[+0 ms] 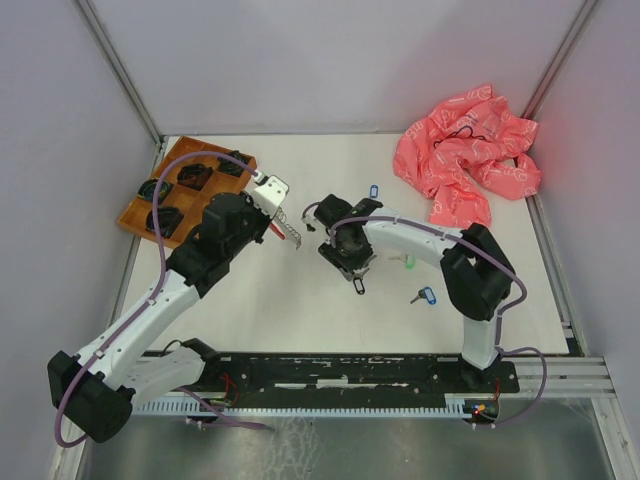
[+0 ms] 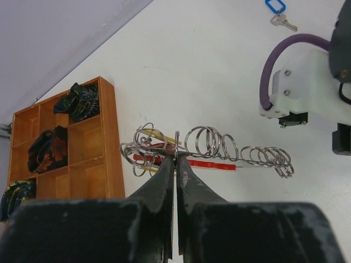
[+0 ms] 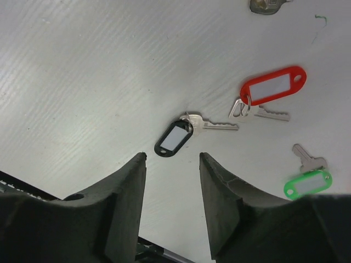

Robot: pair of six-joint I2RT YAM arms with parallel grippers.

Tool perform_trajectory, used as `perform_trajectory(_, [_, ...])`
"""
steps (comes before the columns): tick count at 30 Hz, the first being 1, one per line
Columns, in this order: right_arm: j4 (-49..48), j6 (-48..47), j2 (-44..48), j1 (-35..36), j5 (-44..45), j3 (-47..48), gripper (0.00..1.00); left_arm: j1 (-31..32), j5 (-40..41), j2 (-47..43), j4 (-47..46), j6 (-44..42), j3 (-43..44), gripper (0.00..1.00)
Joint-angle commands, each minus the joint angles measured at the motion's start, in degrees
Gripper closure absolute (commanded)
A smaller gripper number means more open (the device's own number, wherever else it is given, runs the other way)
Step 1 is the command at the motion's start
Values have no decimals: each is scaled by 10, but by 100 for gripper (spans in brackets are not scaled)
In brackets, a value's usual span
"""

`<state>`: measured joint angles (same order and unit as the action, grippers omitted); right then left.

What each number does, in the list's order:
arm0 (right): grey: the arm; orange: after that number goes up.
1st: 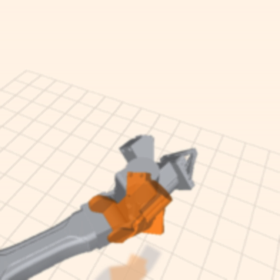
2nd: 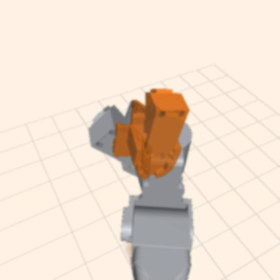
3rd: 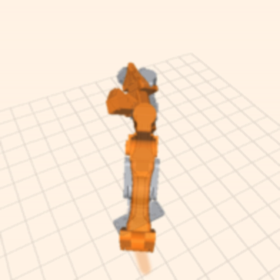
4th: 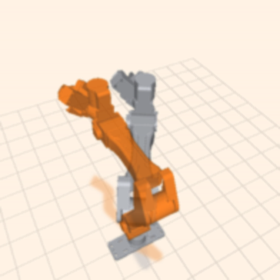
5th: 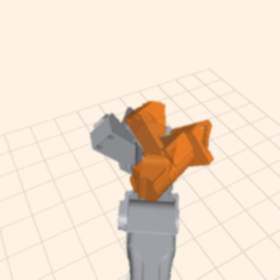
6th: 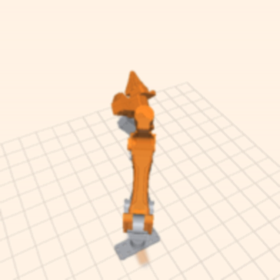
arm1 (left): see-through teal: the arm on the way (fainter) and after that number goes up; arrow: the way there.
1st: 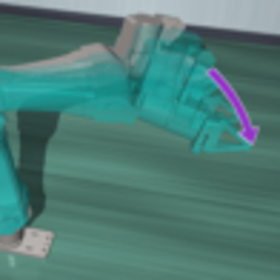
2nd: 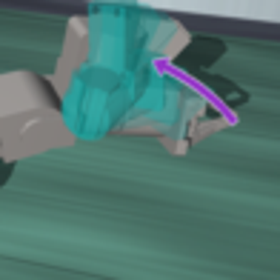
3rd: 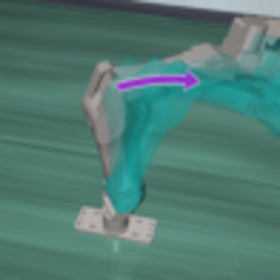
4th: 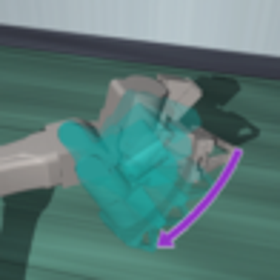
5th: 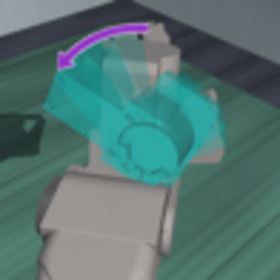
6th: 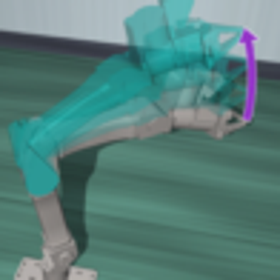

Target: Put the keys on the keyring

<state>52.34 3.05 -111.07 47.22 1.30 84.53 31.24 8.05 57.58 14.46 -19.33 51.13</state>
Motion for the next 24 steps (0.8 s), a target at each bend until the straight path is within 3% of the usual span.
perform_trajectory(1, [-66,-7,79,-1,-15,-48,45,-2,6,-15,-37,-1,5,97])
perform_trajectory(6, [-177,-7,133,-2,-17,-144,43,-2,6,-15,-38,-1,4,97])
perform_trajectory(12, [-321,28,171,-24,-27,-242,53,-2,5,-14,-39,-2,3,97])
perform_trajectory(18, [-393,57,193,-68,-74,-301,63,-2,0,-13,-39,-2,4,97])
perform_trajectory(24, [-451,74,207,-74,-87,-341,65,-2,1,-13,-42,-4,1,97])
